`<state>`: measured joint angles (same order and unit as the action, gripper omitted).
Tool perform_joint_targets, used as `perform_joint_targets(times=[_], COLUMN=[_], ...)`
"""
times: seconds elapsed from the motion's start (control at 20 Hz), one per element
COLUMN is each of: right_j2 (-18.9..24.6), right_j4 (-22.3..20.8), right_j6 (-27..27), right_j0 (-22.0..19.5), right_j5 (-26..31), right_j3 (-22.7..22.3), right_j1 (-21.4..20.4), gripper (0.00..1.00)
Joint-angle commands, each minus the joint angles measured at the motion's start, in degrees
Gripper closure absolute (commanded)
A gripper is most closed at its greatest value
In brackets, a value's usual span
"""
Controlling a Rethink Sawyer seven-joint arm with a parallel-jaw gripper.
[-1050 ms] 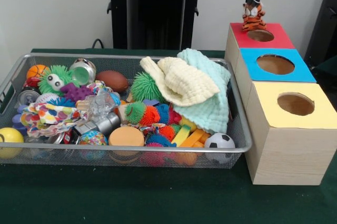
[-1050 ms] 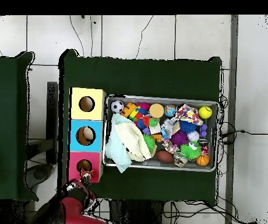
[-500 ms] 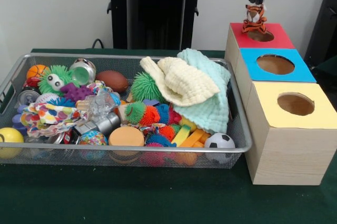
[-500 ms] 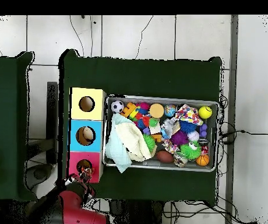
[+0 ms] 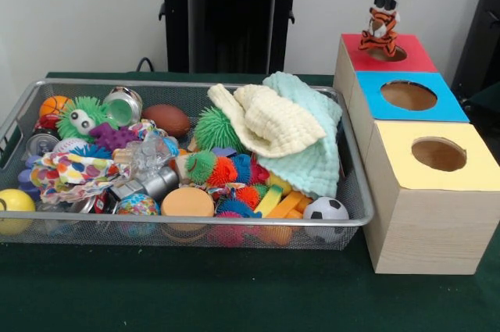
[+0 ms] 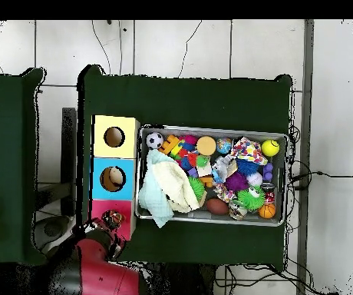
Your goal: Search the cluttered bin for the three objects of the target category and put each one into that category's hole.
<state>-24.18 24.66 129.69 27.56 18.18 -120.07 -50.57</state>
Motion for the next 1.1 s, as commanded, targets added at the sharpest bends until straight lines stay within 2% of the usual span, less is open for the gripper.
perform_joint_targets(times=[0.05,1.1], right_j2=[-0.34,1.79], right_j4=[1.54,2.37], right_j6=[13.6,13.71], right_j0=[-0.21,0.19], right_j5=[6.48,3.42], right_j3=[5.32,1.98], right_j1=[2.44,2.93], gripper=[1.0,1.0])
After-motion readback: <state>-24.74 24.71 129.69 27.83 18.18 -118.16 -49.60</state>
